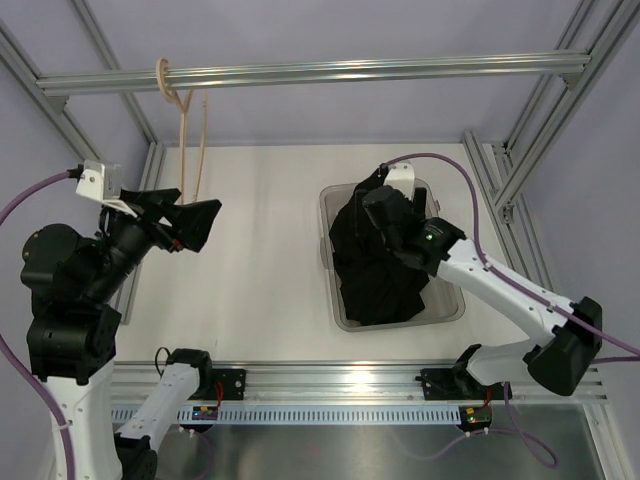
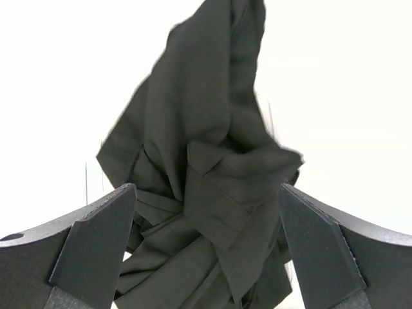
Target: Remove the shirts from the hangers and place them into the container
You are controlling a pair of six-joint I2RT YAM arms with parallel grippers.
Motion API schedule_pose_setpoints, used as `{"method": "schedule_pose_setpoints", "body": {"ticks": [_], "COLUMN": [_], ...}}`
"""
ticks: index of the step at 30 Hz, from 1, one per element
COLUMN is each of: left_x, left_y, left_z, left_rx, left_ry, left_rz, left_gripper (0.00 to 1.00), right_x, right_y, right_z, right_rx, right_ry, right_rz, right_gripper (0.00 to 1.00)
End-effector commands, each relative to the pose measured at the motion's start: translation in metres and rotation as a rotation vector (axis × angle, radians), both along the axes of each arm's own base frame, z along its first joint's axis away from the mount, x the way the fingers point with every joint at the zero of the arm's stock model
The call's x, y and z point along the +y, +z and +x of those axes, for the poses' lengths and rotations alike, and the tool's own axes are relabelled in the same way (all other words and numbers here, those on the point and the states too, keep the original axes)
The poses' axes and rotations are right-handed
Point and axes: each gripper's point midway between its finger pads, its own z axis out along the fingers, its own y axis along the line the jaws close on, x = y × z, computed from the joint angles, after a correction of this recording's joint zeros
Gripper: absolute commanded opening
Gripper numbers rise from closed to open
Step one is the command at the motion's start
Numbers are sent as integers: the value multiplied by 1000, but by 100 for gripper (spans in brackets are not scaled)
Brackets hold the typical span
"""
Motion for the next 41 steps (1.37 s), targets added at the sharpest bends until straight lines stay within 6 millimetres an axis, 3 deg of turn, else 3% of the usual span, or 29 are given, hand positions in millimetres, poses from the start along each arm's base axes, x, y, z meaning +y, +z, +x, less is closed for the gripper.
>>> {"method": "schedule_pose_setpoints", "body": {"ticks": [1, 7, 11, 16, 18, 19, 21, 22, 24, 27, 28, 34, 37, 41], "left_x": [-17, -35, -44, -42, -58, -55, -77, -78, -94, -97, -94, -108, -111, -98], "left_y": [8, 6, -28, -80, -94, -101, -112, -120, -136, -147, -161, -204, -204, -217], "left_z": [-13, -22, 2, 36, 42, 53, 53, 65, 62, 65, 68, 65, 59, 50], "left_rx": [-43, -30, 104, 215, 236, 245, 258, 272, 287, 278, 290, 296, 259, 230], "left_ry": [-114, -242, -279, -185, -202, -135, -174, -121, -130, -65, -27, 60, 72, 105], "left_rz": [-11, -26, -63, -24, 9, 27, 65, 83, 110, 103, 118, 202, 151, 123], "left_gripper": [99, 99, 99, 99, 99, 99, 99, 99, 99, 99, 99, 99, 99, 99], "right_x": [-19, -19, -9, 0, 3, 8, 14, 22, 29, 36, 36, 32, 29, 24], "right_y": [42, 44, 37, 26, 21, 20, 17, 18, 14, 9, 7, -13, -21, -25], "right_z": [-4, -14, -21, -30, -31, -33, -35, -37, -44, -53, -55, -63, -67, -75], "right_rx": [-92, -90, -55, -29, -18, -6, 11, 16, 20, 19, 22, 35, 52, 36], "right_ry": [-22, 11, 58, 113, 127, 146, 168, 203, 243, 283, 290, 277, 264, 270], "right_rz": [7, 43, 98, 154, 159, 173, 190, 220, 242, 253, 242, 189, 195, 231], "right_gripper": [99, 99, 99, 100, 99, 100, 99, 100, 99, 99, 99, 100, 99, 99]}}
